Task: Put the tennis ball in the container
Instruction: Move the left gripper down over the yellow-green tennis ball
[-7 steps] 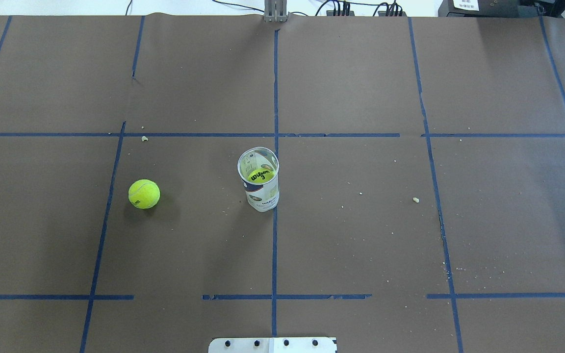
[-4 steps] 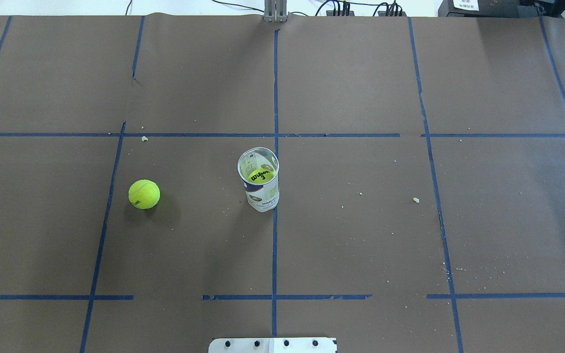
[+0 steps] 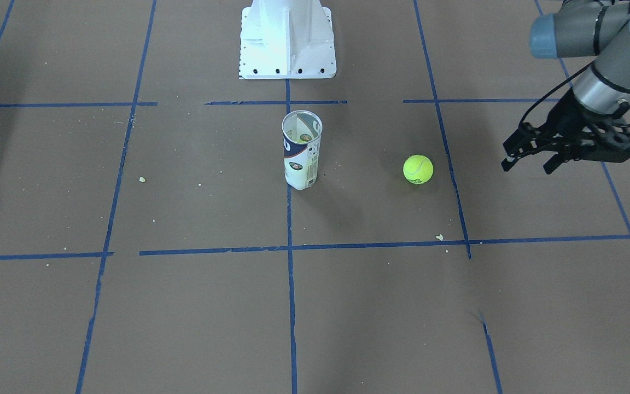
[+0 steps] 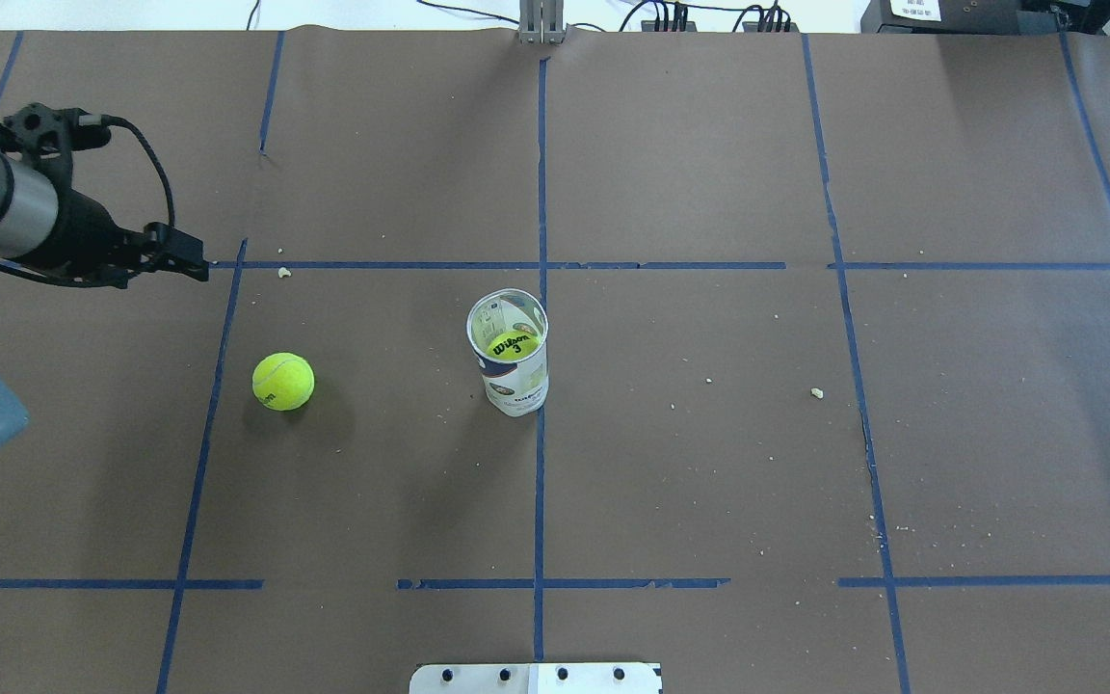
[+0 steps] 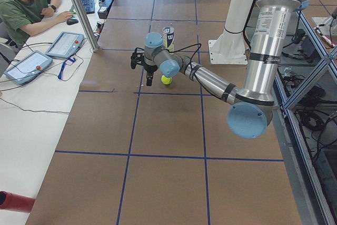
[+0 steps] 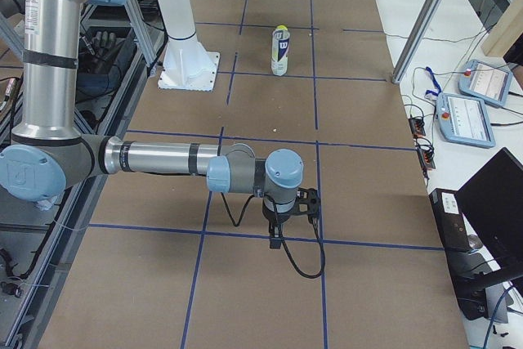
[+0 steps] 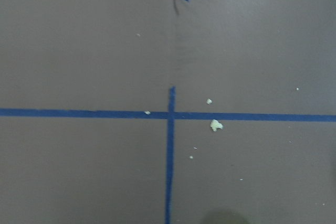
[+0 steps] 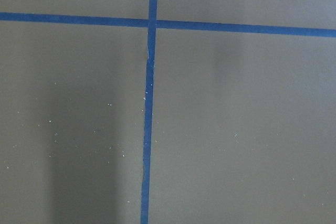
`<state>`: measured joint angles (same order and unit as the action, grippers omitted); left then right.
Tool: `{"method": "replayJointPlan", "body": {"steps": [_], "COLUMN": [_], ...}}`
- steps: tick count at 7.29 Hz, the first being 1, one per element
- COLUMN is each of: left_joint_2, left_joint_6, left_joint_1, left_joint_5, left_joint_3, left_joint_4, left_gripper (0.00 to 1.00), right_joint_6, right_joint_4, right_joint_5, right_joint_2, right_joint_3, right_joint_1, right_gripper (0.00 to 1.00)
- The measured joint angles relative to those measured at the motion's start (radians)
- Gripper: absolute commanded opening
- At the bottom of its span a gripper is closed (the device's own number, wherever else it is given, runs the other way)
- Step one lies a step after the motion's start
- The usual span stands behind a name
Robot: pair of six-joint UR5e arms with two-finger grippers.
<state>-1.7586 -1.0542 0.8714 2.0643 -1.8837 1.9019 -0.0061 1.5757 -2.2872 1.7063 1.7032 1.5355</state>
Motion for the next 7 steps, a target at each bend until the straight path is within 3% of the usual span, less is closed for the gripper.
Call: {"method": "replayJointPlan", "body": {"steps": [3, 7], "left_joint_2": [-0.073, -0.092], "left_joint_6": [-0.167, -0.207], "left_joint_1": [-0.164, -0.234], "left_joint_5": [-0.152, -0.216], "left_joint_3": [0.046, 0.090], "left_joint_4": [-0.003, -0.002], "left_gripper": [1.00, 1.00], "right_joint_6": [0.000, 0.000], "right_joint_4": [0.000, 0.000], "right_joint_5": [0.000, 0.000], "right_joint_2": [0.001, 0.001], "right_joint_3": [0.000, 0.000], "right_joint_1": [0.000, 0.000], "right_gripper": [1.00, 1.00]}}
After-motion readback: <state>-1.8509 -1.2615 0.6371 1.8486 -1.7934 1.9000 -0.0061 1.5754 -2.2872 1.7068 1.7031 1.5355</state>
